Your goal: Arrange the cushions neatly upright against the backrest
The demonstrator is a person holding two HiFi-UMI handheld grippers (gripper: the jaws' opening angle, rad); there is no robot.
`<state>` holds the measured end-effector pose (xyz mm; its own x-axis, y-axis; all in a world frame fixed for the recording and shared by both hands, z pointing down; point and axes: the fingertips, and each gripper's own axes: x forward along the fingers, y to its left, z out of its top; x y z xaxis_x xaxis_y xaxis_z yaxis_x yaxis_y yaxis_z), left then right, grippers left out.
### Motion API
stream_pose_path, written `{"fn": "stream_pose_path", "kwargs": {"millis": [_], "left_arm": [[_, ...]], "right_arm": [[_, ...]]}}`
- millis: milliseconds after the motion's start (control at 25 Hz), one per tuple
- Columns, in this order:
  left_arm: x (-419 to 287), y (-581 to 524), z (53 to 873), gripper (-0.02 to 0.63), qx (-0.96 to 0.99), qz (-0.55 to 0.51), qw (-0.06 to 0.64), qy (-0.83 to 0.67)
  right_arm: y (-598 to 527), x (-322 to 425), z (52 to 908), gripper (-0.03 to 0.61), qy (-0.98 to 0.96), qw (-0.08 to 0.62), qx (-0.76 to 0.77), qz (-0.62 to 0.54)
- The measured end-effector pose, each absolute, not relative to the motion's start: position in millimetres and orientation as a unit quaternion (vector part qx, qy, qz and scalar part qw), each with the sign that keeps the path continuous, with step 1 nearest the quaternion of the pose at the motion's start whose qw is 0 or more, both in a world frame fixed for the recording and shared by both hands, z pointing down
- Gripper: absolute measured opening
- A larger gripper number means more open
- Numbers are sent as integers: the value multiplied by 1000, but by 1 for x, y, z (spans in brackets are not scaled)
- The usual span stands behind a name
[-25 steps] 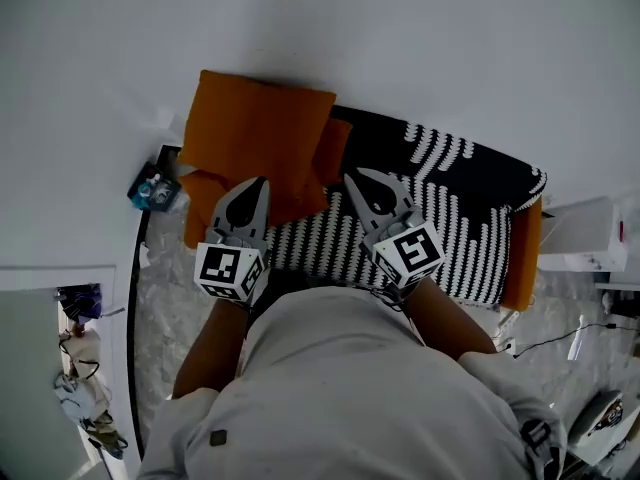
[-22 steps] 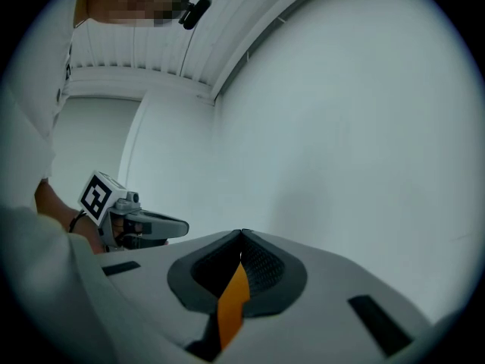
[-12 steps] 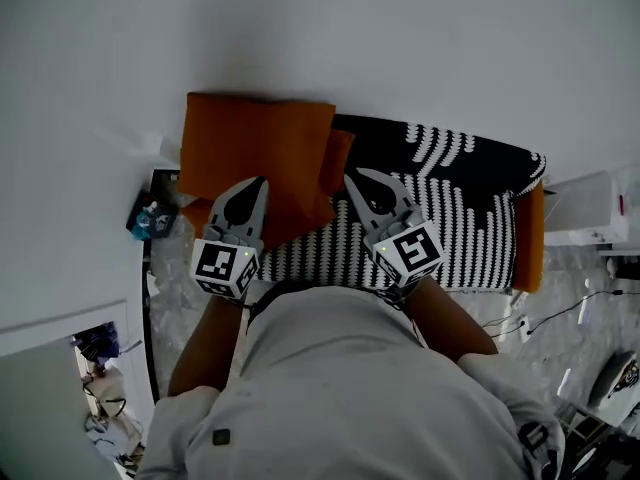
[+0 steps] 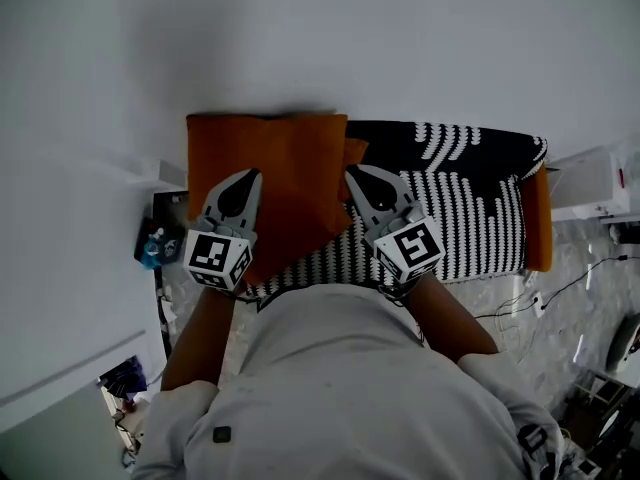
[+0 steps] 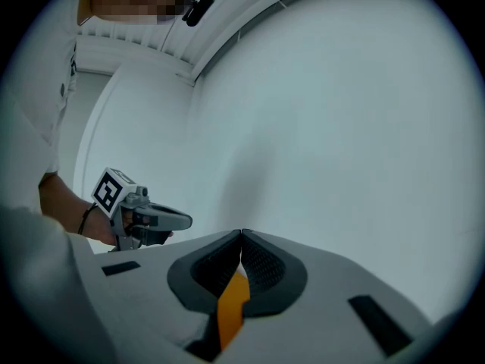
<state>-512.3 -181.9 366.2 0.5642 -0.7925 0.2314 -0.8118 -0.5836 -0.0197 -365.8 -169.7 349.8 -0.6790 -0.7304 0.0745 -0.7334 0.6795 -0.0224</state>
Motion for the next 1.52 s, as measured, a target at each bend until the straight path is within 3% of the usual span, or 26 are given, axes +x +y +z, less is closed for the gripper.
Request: {"fn": "stream_pose_path", "kwargs": {"millis": [640, 880, 1240, 1520], "left_arm": [[-576, -246, 414, 12, 907, 153, 60, -389], [-600, -279, 452, 18, 907, 204, 59, -364], [-623, -318, 540, 224, 893, 375, 35, -248], [-642, -358, 599, 289, 875, 448, 39, -179]], "right_arm": [[-226, -436, 397, 29, -918, 105, 380, 40], [-262, -454, 427, 95, -925, 154, 346, 44], [-305, -478, 490, 239, -933, 256, 247, 51], [-331, -480, 560, 297, -915, 354, 178, 79]]}}
